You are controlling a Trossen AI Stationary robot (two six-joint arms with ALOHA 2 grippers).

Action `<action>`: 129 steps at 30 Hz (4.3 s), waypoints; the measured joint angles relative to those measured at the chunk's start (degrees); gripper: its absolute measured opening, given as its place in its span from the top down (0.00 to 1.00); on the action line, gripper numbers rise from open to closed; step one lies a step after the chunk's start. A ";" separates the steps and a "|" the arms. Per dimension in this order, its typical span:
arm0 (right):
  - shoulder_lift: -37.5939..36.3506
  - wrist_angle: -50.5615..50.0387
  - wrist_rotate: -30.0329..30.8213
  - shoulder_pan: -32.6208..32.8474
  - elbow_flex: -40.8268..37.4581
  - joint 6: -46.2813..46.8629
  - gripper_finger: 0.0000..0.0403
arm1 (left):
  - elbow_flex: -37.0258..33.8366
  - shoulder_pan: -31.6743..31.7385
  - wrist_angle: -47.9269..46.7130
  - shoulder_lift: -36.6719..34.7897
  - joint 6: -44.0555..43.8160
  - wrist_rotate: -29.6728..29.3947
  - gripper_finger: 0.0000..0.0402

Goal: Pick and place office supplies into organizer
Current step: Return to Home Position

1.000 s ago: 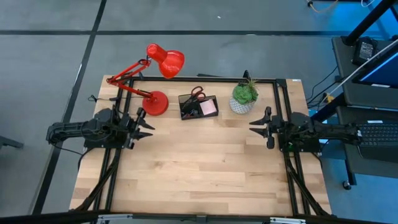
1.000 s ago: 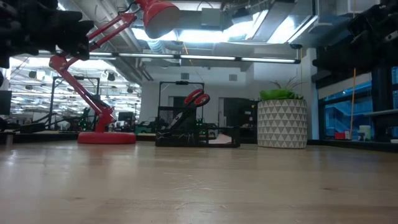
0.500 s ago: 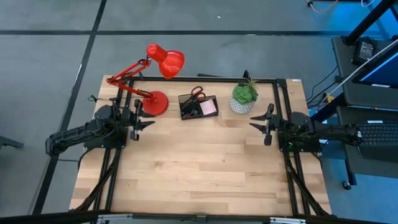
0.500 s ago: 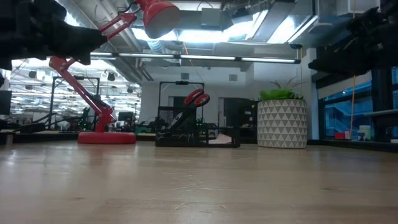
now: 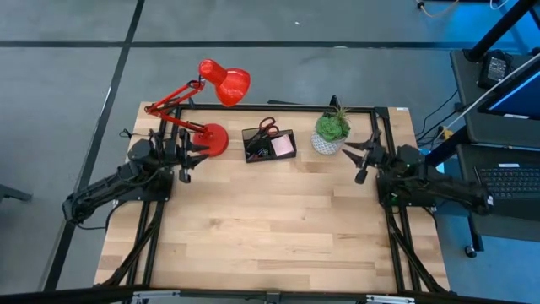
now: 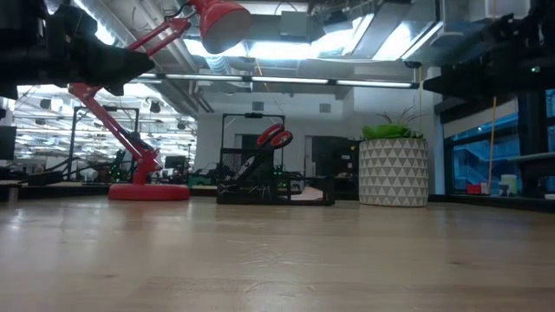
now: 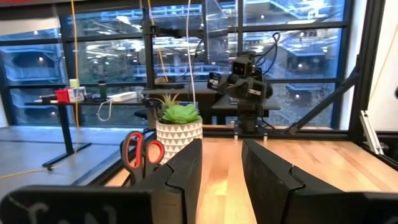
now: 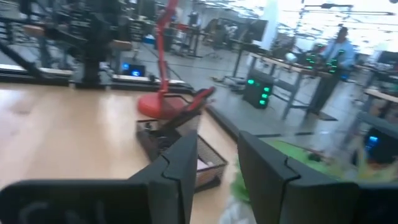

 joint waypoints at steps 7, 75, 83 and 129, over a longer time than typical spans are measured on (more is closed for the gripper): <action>0.00 2.72 -0.02 -5.33 0.00 -0.85 0.71 | 0.00 0.00 -0.02 0.00 -0.02 -0.36 0.73; 0.68 3.18 -1.97 -7.13 -4.59 0.74 0.71 | 0.00 0.00 -0.56 0.00 -0.04 -0.43 0.72; 0.66 3.18 -1.97 -7.15 -4.59 0.74 0.71 | 0.00 0.00 -0.56 0.00 -0.04 -0.43 0.73; 0.66 3.20 -1.99 -7.13 -4.57 0.74 0.71 | 0.00 -0.01 -0.55 0.01 -0.03 -0.42 0.73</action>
